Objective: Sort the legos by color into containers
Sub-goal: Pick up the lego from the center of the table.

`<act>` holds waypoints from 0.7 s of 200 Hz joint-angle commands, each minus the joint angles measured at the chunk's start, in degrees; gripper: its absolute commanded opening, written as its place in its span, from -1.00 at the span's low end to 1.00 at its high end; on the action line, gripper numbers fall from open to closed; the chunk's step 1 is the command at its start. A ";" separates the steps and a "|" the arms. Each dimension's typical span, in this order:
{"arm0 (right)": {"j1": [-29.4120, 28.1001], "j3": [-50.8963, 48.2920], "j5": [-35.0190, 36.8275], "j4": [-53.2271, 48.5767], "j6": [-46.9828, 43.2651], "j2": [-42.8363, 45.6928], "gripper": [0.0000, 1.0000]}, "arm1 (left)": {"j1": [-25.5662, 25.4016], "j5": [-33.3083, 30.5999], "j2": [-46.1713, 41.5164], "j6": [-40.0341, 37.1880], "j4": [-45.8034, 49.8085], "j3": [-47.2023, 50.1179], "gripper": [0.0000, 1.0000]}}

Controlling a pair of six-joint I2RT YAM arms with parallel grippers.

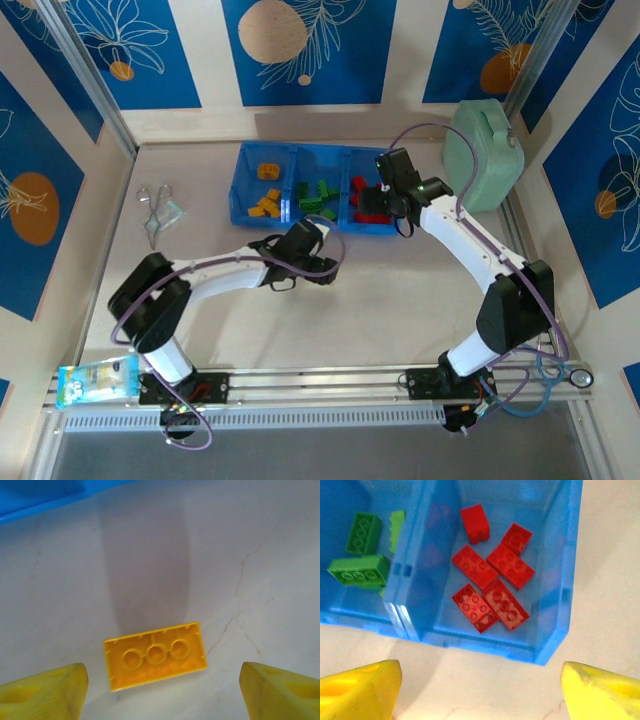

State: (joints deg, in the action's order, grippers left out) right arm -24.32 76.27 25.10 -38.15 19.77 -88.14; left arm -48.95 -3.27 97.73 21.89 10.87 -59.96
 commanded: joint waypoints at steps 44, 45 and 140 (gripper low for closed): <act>0.21 -5.61 -0.19 1.94 2.40 5.50 0.68 | -2.99 -5.32 10.24 -1.85 12.31 -10.67 0.60; 0.22 -5.65 -0.21 1.94 2.45 5.55 0.68 | -2.99 -5.42 10.35 -1.85 12.45 -10.73 0.60; 0.67 -9.82 -0.49 3.25 3.90 8.71 0.66 | -3.43 -8.20 14.20 -2.29 15.47 -12.83 0.31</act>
State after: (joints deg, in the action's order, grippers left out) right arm -23.88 67.33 25.10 -35.70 22.57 -81.84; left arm -51.83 -10.11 110.96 20.51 24.49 -71.75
